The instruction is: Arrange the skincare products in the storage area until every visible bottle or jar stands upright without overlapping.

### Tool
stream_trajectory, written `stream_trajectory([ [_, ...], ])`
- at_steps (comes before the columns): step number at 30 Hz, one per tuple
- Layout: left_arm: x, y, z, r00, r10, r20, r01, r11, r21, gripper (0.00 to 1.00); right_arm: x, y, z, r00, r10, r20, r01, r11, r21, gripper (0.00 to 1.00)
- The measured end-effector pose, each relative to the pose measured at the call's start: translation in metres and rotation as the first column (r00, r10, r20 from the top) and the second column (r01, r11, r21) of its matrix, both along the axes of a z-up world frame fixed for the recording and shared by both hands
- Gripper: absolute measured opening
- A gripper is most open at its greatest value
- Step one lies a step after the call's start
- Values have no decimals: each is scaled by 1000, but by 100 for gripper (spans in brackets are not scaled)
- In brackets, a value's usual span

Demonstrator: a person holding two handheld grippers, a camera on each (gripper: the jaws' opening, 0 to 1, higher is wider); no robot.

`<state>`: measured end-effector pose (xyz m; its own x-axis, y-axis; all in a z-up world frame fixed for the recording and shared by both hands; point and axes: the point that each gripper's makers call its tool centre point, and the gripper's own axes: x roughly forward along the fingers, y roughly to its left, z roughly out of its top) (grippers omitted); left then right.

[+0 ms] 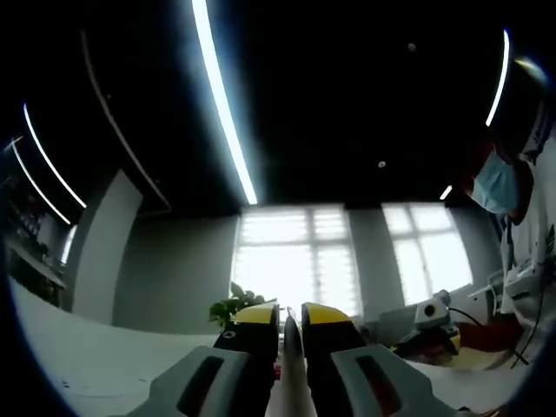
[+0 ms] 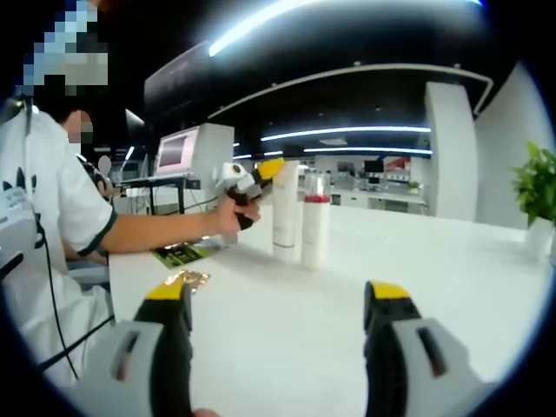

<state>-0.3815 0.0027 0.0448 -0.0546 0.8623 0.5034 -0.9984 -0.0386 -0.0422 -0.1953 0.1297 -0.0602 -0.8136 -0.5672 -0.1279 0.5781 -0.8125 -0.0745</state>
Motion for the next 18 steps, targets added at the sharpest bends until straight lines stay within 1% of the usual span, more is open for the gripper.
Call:
stream_trajectory([
  [5,-3,-3,0,1000,9,-8,-9,1000,-11,12,0,1,-1,1000,0,2,0,1000,2,82],
  [6,-2,-1,-2,1000,17,-19,-18,999,-32,12,1,0,-1,1000,1,3,-1,1000,2,82],
  [8,-1,1,-5,1000,15,-22,-16,999,-48,13,1,-1,0,1000,3,1,-3,1000,3,82],
  [14,-3,3,-15,1000,23,-20,-25,996,-82,13,1,0,0,1000,4,0,-4,1000,8,82],
  [18,-3,4,-17,999,26,-19,-28,995,-95,13,1,-1,0,1000,6,1,-6,1000,9,82],
])
